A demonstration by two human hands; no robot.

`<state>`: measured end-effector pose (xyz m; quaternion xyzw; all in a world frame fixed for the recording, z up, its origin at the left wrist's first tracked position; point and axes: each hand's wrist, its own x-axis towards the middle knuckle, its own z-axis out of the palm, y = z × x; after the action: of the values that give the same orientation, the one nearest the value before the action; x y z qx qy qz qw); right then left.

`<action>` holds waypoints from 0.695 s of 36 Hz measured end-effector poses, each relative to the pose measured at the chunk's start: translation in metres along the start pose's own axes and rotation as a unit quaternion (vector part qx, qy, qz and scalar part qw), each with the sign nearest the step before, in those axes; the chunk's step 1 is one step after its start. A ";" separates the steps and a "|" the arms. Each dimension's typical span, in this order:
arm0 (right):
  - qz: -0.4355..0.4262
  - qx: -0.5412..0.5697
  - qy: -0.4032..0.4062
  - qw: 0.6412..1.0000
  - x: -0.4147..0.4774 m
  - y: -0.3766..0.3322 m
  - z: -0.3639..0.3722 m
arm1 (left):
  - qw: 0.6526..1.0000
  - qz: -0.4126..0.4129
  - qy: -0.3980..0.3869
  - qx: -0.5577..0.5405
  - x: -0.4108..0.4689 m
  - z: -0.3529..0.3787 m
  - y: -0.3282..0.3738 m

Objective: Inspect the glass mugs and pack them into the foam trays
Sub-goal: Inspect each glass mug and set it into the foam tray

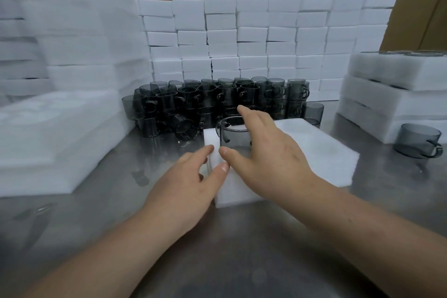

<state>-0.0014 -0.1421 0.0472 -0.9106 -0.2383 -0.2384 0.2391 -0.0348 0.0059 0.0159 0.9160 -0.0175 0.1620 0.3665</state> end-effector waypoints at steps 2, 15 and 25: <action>-0.005 -0.003 0.002 1.000 -0.001 0.000 0.000 | 1.000 -0.004 -0.005 0.012 -0.001 0.000 0.000; -0.005 -0.027 0.014 1.000 0.001 -0.005 0.000 | 0.999 -0.002 -0.019 0.043 -0.003 0.000 0.003; -0.023 -0.054 0.004 0.998 0.000 -0.003 0.000 | 0.999 -0.003 -0.021 0.038 -0.003 0.000 0.003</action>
<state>-0.0030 -0.1399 0.0478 -0.9157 -0.2448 -0.2597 0.1849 -0.0377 0.0037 0.0172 0.9325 -0.0162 0.1421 0.3315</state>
